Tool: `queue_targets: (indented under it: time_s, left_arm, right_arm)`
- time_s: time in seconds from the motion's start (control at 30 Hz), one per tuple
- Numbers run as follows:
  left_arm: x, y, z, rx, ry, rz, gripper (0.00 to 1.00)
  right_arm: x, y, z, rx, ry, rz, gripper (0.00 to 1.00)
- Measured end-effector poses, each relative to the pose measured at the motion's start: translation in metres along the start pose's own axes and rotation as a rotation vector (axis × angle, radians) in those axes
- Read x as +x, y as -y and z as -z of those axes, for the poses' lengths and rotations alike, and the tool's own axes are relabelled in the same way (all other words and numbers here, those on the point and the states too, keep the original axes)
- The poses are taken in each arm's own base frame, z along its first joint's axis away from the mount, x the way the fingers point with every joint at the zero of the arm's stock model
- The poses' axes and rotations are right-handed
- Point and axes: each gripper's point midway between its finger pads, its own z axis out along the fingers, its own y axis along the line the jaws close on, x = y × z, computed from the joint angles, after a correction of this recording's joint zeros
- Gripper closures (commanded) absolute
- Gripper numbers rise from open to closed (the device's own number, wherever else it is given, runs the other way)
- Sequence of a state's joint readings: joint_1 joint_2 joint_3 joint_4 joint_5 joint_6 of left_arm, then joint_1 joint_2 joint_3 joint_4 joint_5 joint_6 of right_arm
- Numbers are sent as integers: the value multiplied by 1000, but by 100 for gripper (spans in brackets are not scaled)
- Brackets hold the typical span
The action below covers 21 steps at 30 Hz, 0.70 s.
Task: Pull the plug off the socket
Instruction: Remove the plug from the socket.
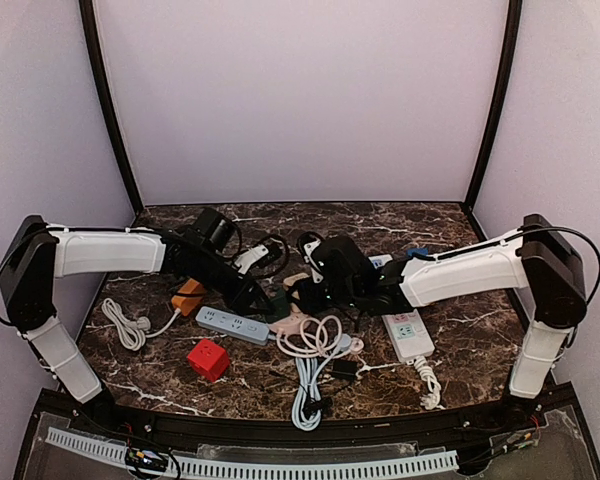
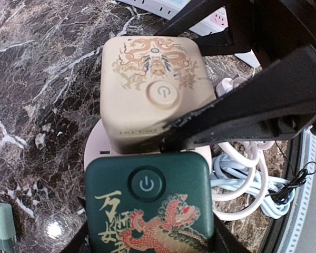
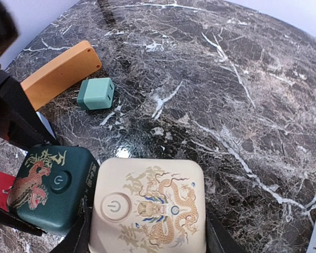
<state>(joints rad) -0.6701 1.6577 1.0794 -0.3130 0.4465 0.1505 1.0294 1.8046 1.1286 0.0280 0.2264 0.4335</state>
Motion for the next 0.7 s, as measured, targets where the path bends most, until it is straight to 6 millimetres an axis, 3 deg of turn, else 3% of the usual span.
queue_targets:
  time_s: [0.17, 0.4, 0.7]
  left_arm:
    - [5, 1, 6, 93, 2, 63, 100]
    - [5, 4, 7, 132, 4, 78, 99]
    - [5, 6, 3, 100, -3, 46, 100]
  right_arm:
    - [-6, -12, 6, 61, 71, 98, 100]
    - [-9, -13, 12, 127, 89, 118, 100]
    - [-10, 6, 6, 72, -17, -72, 100]
